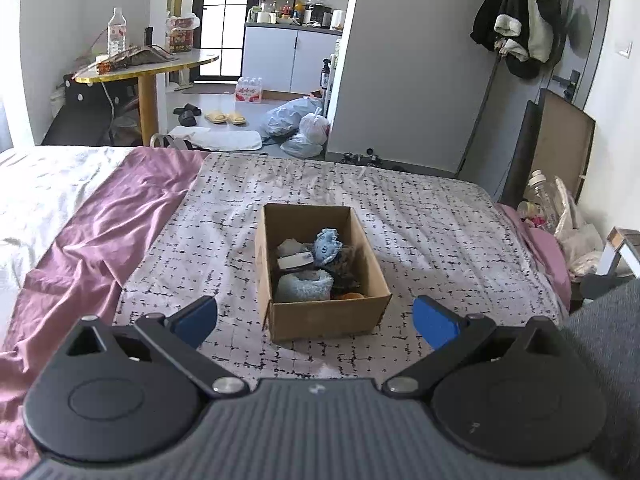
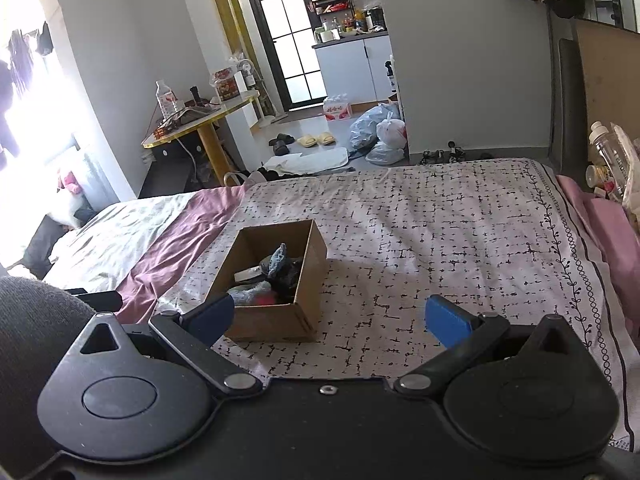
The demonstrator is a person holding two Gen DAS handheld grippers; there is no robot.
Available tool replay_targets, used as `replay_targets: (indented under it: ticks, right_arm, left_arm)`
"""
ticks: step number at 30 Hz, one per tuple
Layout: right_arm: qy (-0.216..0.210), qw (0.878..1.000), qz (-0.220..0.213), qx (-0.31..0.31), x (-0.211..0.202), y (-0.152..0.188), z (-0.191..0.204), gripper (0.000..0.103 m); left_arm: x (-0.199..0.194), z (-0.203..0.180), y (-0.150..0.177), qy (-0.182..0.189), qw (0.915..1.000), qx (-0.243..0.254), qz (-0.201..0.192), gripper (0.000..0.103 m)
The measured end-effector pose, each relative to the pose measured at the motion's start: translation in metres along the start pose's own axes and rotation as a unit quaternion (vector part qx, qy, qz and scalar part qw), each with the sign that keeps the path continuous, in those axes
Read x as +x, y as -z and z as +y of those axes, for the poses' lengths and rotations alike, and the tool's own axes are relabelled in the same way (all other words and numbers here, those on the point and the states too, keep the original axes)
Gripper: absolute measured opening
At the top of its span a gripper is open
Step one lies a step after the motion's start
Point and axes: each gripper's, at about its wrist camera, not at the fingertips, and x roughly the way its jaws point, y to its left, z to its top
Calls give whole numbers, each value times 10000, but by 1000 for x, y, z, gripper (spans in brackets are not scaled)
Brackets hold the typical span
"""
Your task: Organize soft objects
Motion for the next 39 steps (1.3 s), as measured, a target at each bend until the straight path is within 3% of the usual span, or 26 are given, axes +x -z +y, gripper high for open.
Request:
replay_targets:
  ticks: [15, 39]
  right_arm:
    - [-168, 9998, 137, 11, 7, -1, 3, 103]
    - [-263, 9995, 127, 70, 8, 0, 3, 102]
  left_arm:
    - [2, 5, 1, 197, 9996, -65, 184, 103]
    - [-2, 3, -1, 37, 10000, 28, 75, 103]
